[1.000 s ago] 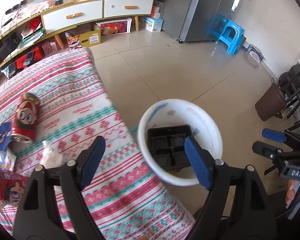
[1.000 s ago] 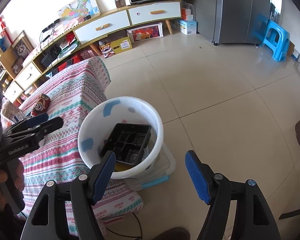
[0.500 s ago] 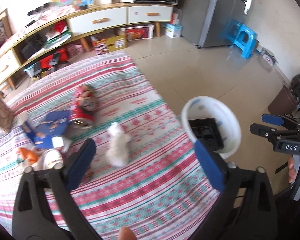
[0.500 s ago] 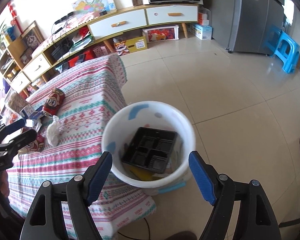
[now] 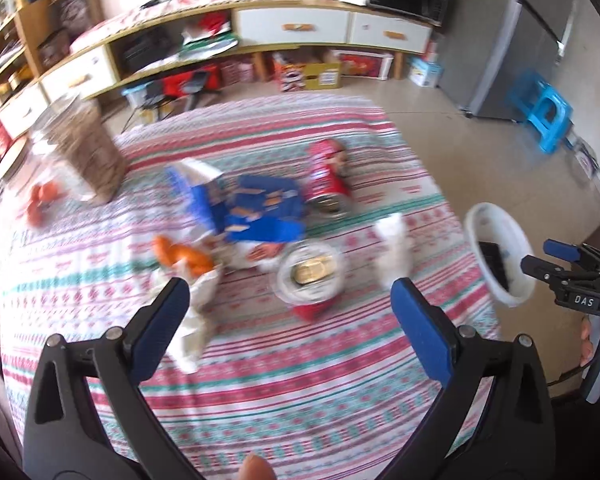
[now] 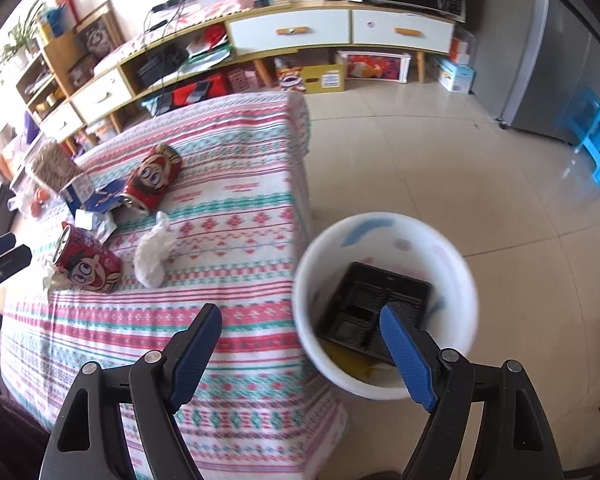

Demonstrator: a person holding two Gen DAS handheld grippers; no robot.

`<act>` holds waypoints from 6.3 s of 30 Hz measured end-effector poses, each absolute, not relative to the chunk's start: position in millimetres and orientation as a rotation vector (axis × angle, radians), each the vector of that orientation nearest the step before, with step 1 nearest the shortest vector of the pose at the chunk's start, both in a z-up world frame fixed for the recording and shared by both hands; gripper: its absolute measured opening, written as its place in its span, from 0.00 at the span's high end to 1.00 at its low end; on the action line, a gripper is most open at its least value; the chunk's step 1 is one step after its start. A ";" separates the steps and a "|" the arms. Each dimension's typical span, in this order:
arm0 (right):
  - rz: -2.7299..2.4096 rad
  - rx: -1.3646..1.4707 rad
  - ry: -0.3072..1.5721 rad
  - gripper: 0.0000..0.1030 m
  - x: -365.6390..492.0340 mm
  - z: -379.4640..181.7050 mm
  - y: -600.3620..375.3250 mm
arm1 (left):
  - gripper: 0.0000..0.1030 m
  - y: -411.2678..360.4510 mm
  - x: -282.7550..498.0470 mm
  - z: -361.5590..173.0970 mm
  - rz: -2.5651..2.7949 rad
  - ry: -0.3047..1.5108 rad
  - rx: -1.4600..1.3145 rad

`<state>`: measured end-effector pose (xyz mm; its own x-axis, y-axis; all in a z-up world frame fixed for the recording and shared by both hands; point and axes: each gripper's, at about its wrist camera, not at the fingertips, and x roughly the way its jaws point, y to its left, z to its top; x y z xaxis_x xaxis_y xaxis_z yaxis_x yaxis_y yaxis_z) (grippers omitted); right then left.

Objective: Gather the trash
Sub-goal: 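Grasp the white tissue with the left tool while the right tool grasps a red can, then carry the red can and white tissue over the white bucket with both tools, then open the right tool to drop the red can while the left tool releases the tissue into the bucket, then grasp a white tissue on the bed with the right tool while the left tool grasps the orange peel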

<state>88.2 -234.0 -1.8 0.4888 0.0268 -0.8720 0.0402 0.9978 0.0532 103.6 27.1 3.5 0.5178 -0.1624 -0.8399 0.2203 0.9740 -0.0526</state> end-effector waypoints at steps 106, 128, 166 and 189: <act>0.067 0.086 0.982 0.44 81.2 10.3 -242.8 | 0.64 -12.9 92.0 -34.0 -0.473 1.088 -0.094; -0.109 0.159 1.054 0.43 83.4 -27.5 -337.4 | 0.64 -101.0 91.9 -44.8 -0.581 1.111 -0.036; -0.192 0.219 0.973 0.31 5.7 -0.1 -398.9 | 0.38 -240.5 99.2 -59.7 -0.666 1.075 0.128; -0.170 0.163 0.979 0.23 28.1 1.0 -370.4 | 0.16 -179.5 101.4 -31.9 -0.538 1.004 0.197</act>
